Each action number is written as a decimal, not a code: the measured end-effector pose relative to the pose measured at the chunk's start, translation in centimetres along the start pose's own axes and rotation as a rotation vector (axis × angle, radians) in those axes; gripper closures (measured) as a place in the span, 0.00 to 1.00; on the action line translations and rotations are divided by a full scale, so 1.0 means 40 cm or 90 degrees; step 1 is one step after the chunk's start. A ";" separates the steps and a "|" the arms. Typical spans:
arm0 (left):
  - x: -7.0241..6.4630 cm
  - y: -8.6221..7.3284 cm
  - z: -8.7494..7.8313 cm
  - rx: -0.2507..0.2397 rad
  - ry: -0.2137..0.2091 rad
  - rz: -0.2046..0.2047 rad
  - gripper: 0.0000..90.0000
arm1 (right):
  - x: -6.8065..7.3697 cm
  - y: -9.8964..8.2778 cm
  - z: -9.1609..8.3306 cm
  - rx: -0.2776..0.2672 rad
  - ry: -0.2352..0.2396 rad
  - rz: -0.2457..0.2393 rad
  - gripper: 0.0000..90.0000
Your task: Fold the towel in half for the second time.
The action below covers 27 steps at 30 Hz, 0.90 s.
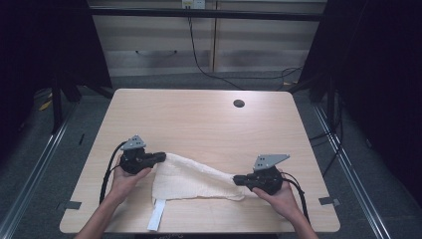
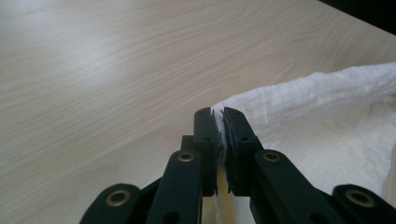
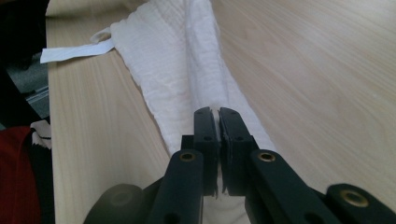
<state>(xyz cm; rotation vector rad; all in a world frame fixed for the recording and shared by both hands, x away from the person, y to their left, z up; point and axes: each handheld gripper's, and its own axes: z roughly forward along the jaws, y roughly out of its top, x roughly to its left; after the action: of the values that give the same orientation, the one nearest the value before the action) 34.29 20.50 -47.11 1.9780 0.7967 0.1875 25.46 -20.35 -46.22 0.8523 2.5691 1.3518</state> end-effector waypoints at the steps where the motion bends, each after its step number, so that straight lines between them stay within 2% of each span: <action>1: -0.002 0.001 0.001 0.001 0.003 0.002 0.94 | 0.000 0.000 0.000 0.000 0.000 0.000 0.97; 8: -0.007 0.001 0.008 0.004 -0.001 0.006 0.94 | 0.021 -0.036 0.008 0.031 0.008 0.005 0.97; 16: -0.006 -0.002 0.008 0.009 -0.001 0.010 0.94 | 0.035 -0.058 0.048 0.078 0.030 0.003 0.97; 19: -0.008 -0.001 0.009 0.005 -0.002 0.009 0.94 | 0.034 -0.064 0.064 0.096 0.029 0.006 0.97; 23: -0.011 0.009 0.008 -0.005 -0.003 0.010 0.94 | 0.020 -0.064 0.070 0.092 0.024 0.025 0.98; 25: -0.018 0.020 0.009 -0.013 -0.001 0.016 0.94 | 0.014 -0.061 0.072 0.094 0.015 0.028 0.98; 27: -0.021 0.032 0.010 -0.018 -0.005 0.016 0.94 | 0.008 -0.056 0.074 0.096 -0.010 0.026 0.98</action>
<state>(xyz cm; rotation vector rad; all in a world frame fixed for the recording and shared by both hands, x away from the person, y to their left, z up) 34.39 19.27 -46.09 1.9614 0.7596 0.2045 25.27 -19.01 -49.68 0.9401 2.6833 1.1676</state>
